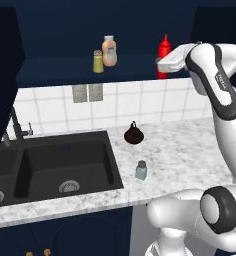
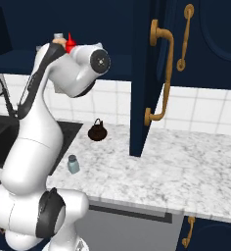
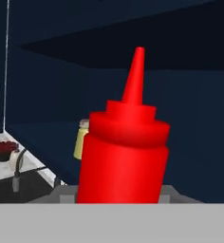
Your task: Put the shaker and condiment bottle from the counter next to their counterparts in the cabinet.
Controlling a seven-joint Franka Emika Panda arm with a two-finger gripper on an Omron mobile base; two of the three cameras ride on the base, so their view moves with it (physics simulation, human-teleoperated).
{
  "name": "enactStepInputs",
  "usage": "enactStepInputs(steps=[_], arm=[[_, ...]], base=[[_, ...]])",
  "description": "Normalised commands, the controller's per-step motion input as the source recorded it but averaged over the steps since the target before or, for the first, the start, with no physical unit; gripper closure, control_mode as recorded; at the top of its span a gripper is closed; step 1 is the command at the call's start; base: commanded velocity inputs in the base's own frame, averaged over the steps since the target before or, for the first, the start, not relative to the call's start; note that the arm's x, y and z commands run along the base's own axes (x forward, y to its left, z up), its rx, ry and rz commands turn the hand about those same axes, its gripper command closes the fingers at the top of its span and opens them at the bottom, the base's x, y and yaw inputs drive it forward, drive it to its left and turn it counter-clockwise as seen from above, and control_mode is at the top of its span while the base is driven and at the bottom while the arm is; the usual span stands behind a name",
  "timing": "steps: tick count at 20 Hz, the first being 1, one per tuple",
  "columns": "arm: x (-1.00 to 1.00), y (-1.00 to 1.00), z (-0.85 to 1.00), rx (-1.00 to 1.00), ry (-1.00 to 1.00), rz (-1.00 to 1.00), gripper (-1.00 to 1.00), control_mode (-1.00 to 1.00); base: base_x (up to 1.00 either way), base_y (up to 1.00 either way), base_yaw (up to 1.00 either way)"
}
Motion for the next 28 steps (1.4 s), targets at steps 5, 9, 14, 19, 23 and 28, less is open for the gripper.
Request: enactStepInputs(steps=[5, 9, 14, 19, 23, 28], arm=[[0.14, 0.33, 0.41, -0.02, -0.01, 0.0, 1.0, -1.0], [0.2, 0.3, 0.23, -0.08, 0.0, 0.0, 1.0, -1.0], [0.47, 0.03, 0.0, 0.0, 0.01, 0.0, 1.0, -1.0], [0.67, 0.0, -0.05, 0.13, 0.04, 0.0, 1.0, -1.0], [0.52, 0.0, -0.13, 0.27, 0.03, 0.04, 1.0, -1.0], [0.13, 0.07, -0.09, 0.02, 0.0, 0.01, 1.0, -1.0]], base=[[0.0, 0.0, 0.0], [0.0, 0.0, 0.0], [0.0, 0.0, 0.0], [0.0, 0.0, 0.0], [0.0, 0.0, 0.0], [0.0, 0.0, 0.0]])
